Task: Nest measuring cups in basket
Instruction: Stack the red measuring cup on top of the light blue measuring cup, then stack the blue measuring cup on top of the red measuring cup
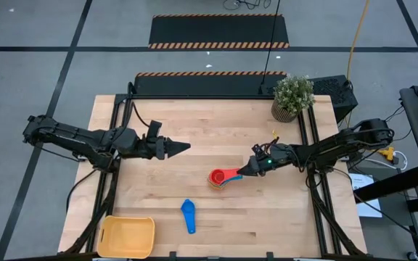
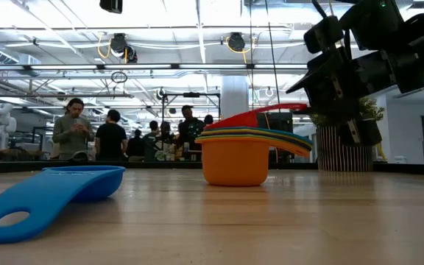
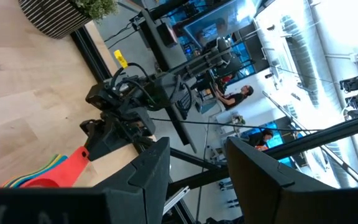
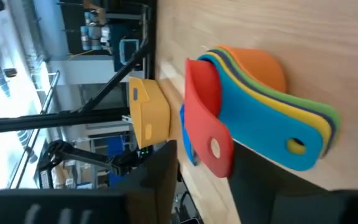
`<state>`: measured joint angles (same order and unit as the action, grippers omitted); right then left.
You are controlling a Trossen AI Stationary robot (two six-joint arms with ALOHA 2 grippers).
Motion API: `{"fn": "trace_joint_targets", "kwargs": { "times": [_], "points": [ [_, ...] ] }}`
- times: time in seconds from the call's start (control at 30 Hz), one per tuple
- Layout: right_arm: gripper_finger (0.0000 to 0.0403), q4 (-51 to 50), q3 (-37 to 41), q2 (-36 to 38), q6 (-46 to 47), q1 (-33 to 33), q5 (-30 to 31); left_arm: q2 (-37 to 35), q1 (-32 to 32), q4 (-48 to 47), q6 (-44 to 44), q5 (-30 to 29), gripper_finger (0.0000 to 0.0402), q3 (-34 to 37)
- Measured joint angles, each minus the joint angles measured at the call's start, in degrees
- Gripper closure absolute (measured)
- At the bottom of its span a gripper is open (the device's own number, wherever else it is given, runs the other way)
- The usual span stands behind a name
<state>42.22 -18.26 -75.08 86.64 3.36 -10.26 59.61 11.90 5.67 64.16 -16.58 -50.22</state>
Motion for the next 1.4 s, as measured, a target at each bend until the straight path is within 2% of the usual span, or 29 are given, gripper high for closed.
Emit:
{"fn": "trace_joint_targets", "kwargs": {
  "times": [0.17, 0.37, 0.77, 1.0, 1.2, 1.4],
  "points": [
    [0.0247, -4.7, -0.2, 1.5, 0.8, 0.0, 0.0, 0.0, 0.0, 0.0, 0.0, 0.0, 0.0243, 0.0],
    [0.0241, -13.9, -3.6, 5.1, -2.0, 0.0, 0.3, 0.0, 0.0, -0.2, 0.0, 0.0, 0.0243, 0.0],
    [0.0241, -42.9, -13.8, 10.5, -11.8, 0.0, -0.2, 0.0, 0.0, -1.1, 0.3, 0.1, 0.0243, 0.0],
    [0.0241, -55.7, -18.7, 12.6, -16.6, 0.0, -0.3, 0.0, 1.1, -2.1, 1.4, 3.4, 0.0243, 0.0],
    [0.0241, -64.2, -24.1, 15.4, -20.0, 0.0, -0.3, 0.0, 3.6, -5.7, 5.6, 4.8, 0.0243, 0.0],
    [0.0241, -74.0, -30.5, 16.1, -23.2, 0.1, -0.9, 0.9, 6.3, -8.4, 10.5, 12.7, 0.0242, 0.0]
  ]
}}
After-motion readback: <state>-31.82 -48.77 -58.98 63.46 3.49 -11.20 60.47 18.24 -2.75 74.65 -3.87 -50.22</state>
